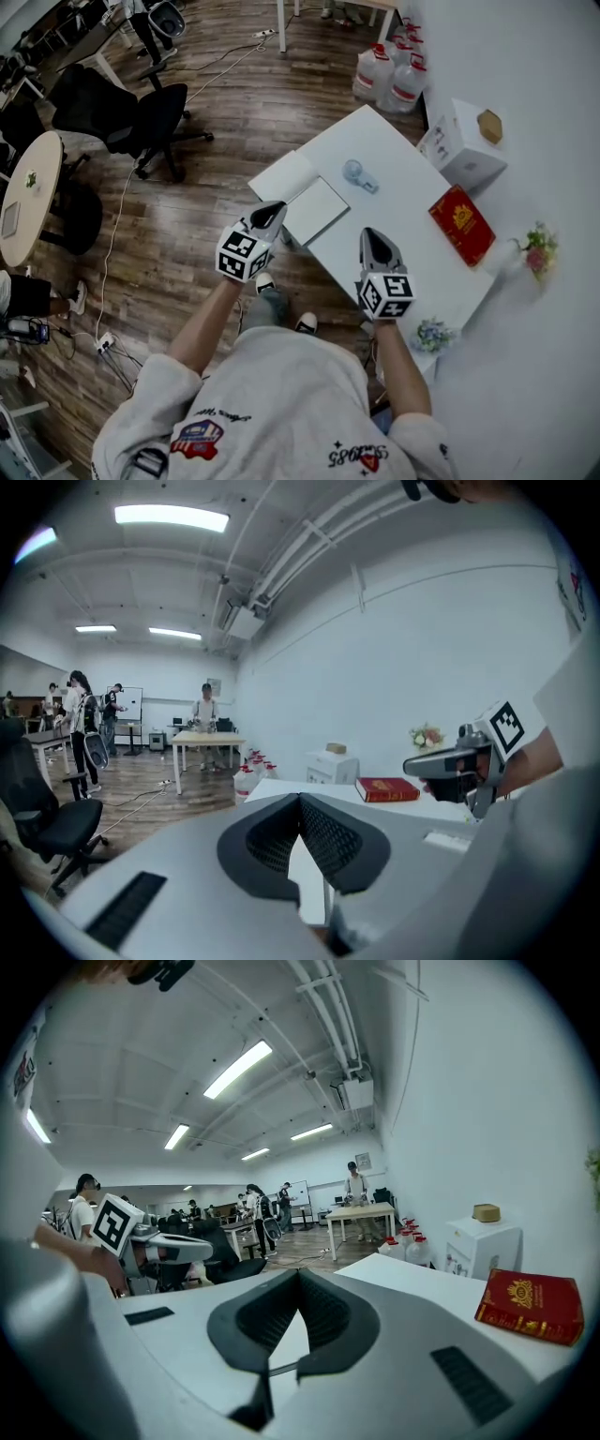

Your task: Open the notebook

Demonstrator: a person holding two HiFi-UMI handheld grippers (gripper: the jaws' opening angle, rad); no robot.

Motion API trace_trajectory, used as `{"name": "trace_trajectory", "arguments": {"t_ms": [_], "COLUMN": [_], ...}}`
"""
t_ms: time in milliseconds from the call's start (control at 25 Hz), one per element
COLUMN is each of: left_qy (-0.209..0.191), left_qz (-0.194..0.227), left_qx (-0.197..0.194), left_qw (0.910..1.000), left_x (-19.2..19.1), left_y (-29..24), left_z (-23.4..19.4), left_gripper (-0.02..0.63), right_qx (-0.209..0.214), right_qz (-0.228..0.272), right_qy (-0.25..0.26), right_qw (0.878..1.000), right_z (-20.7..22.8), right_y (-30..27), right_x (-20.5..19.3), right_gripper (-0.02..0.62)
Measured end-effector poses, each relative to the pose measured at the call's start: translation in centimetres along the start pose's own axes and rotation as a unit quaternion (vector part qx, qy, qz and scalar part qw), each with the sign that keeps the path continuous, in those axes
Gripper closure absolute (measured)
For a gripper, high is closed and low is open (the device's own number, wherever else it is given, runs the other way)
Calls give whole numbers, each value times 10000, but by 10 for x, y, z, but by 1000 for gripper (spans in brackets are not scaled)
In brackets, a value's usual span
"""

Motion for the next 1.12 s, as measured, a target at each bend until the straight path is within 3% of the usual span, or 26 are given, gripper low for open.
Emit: {"name": "trace_trajectory", "arguments": {"t_ms": [360, 640, 1120], "left_qy": [-164, -390, -228], "left_qz": [662, 920, 900], "left_qx": [185, 202, 255], "left_qw": [9975, 9948, 9954], "left_x": [57, 84, 72], "left_y": [22, 34, 41], "left_z": [10, 21, 20], "left_gripper": [601, 601, 601], "right_qx": [257, 385, 390], "right_qz": [266, 612, 668], "right_qy": [57, -14, 56], "right_qw": [9993, 9974, 9970], "right_z": [-13, -25, -30], "right_y": [6, 18, 21], "right_x": [18, 40, 39], "right_gripper": [604, 604, 604]}}
Point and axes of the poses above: the fingertips, and each gripper's own axes: y backward along the fingers, z to its right, x out of its top, the point moved 2 cm from there along y, backward along the fingers, and after that the axes turned 13 degrees about -y, right-handed, at the moved point
